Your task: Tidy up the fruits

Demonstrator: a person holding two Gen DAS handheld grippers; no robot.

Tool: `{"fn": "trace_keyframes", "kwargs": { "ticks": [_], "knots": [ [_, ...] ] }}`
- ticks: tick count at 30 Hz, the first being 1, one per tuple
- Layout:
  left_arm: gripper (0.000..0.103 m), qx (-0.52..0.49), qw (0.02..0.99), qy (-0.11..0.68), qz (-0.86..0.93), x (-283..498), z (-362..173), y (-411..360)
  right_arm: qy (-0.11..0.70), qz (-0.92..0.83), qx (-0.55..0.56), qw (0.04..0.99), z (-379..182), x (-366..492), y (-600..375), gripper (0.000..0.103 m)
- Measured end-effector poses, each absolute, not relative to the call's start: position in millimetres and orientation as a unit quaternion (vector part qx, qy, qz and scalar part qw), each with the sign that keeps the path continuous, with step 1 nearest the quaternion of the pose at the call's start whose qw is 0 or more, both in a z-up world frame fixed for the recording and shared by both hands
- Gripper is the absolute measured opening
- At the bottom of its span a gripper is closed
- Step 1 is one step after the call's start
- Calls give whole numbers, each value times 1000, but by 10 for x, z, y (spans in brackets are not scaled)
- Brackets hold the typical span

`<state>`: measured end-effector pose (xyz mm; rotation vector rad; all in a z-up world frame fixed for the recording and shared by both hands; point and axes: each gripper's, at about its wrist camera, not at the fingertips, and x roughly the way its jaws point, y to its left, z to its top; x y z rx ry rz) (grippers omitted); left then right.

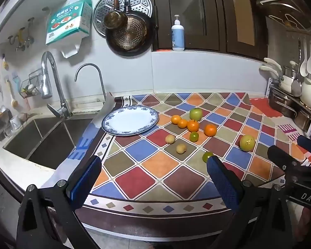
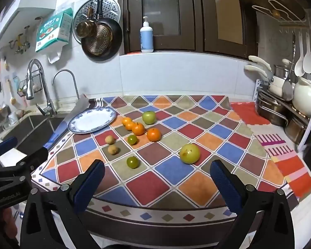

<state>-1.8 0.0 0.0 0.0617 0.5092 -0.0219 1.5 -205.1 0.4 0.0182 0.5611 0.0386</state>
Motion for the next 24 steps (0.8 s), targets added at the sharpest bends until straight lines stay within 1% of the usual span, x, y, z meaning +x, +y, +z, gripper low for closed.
{"fn": "trace_keyframes", "kwargs": {
  "ticks": [6, 11, 24],
  "knots": [
    [103, 27, 970, 242, -17, -136, 15, 39, 274, 24, 16, 961, -86, 0, -2060, 102],
    [103, 29, 968, 250, 6, -152, 70, 23, 273, 27, 13, 962, 95, -59, -2086, 102],
    [103, 29, 970, 243, 12, -189, 63, 38, 265, 26, 13, 964, 48, -95, -2072, 102]
  ]
}}
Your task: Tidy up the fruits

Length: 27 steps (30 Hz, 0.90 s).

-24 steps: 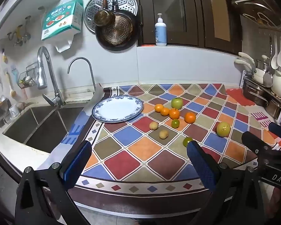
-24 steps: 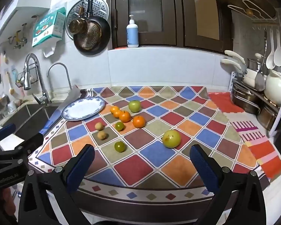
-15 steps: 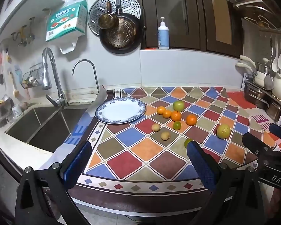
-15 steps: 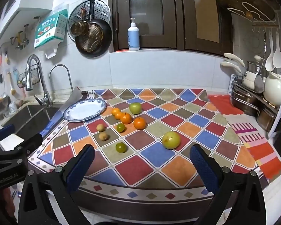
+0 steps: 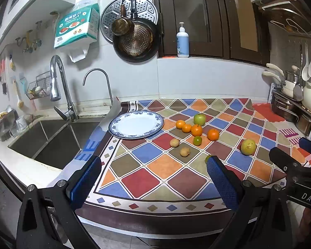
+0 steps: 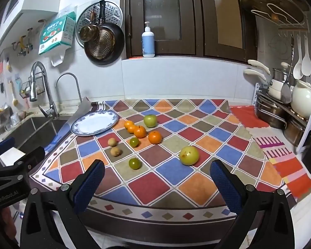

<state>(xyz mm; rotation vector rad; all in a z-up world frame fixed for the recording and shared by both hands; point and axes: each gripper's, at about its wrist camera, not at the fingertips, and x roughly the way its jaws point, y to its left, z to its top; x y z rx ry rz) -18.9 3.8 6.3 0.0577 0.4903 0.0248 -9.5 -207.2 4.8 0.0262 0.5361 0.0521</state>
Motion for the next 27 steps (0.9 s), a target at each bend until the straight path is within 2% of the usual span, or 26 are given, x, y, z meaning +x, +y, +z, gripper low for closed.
{"fn": "trace_keyframes", "kwargs": {
  "ticks": [27],
  "knots": [
    [103, 30, 972, 234, 12, -229, 85, 42, 259, 34, 19, 965, 92, -111, -2042, 102]
  ]
}}
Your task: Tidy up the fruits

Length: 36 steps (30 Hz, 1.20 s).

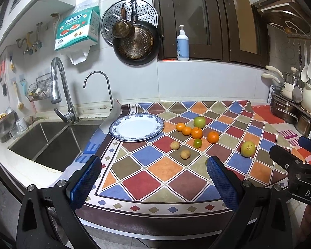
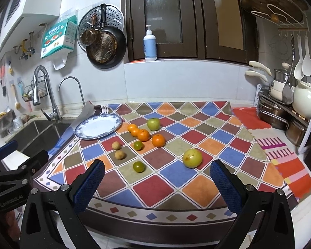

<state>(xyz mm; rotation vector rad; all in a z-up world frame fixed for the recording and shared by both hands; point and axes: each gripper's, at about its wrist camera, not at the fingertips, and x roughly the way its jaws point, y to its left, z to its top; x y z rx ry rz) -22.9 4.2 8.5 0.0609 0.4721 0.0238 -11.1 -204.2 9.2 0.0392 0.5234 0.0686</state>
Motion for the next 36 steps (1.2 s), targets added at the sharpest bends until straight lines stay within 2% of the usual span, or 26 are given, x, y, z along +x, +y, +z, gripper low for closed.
{"fn": "trace_keyframes", "kwargs": {
  "ticks": [36],
  "knots": [
    [103, 30, 973, 228, -8, -118, 128, -3, 258, 34, 25, 965, 89, -56, -2085, 102]
  ]
}}
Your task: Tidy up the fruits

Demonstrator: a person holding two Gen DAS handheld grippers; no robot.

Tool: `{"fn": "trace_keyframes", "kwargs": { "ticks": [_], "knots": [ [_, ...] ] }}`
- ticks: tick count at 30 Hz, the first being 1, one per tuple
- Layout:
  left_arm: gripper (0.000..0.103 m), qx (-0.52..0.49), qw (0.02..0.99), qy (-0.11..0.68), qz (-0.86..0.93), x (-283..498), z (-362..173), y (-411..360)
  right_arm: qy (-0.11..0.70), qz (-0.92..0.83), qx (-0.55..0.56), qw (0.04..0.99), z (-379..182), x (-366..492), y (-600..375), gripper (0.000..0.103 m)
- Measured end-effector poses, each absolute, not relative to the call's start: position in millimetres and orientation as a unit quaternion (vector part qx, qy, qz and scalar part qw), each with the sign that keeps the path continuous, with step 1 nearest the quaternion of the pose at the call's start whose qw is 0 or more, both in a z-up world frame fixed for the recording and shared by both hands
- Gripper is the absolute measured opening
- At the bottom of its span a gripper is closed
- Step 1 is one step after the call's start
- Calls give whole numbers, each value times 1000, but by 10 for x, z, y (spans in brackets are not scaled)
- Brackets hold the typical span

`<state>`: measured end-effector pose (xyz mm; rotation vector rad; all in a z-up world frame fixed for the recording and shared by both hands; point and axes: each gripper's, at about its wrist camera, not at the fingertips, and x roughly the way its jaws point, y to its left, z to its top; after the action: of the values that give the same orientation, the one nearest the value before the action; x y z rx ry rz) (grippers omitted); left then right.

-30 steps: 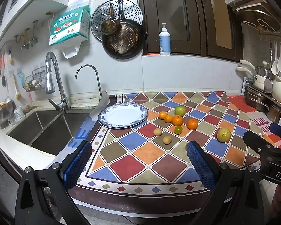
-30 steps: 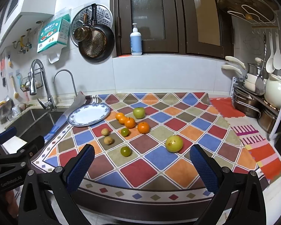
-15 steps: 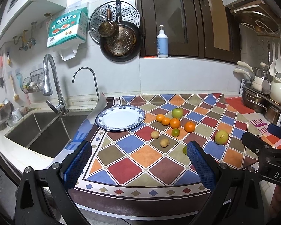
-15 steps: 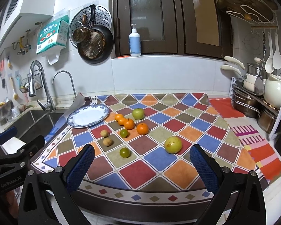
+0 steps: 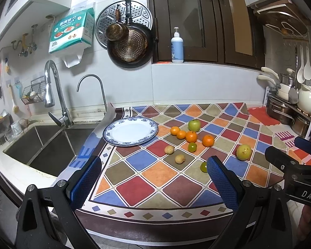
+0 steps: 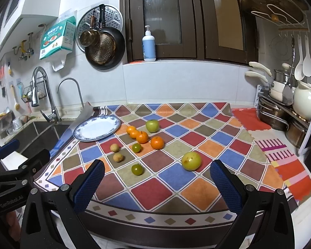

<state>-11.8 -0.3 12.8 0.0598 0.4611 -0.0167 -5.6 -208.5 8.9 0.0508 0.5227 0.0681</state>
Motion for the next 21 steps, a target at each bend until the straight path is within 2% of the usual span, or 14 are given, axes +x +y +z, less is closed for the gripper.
{"fn": "trace_keyframes", "kwargs": {
  "ticks": [8, 21],
  "knots": [
    [103, 34, 969, 244, -24, 17, 64, -34, 267, 32, 27, 963, 23, 38, -2088, 102],
    [103, 67, 942, 318, -83, 649, -233, -254, 320, -1, 34, 947, -289, 431, -2196, 102]
  ]
}}
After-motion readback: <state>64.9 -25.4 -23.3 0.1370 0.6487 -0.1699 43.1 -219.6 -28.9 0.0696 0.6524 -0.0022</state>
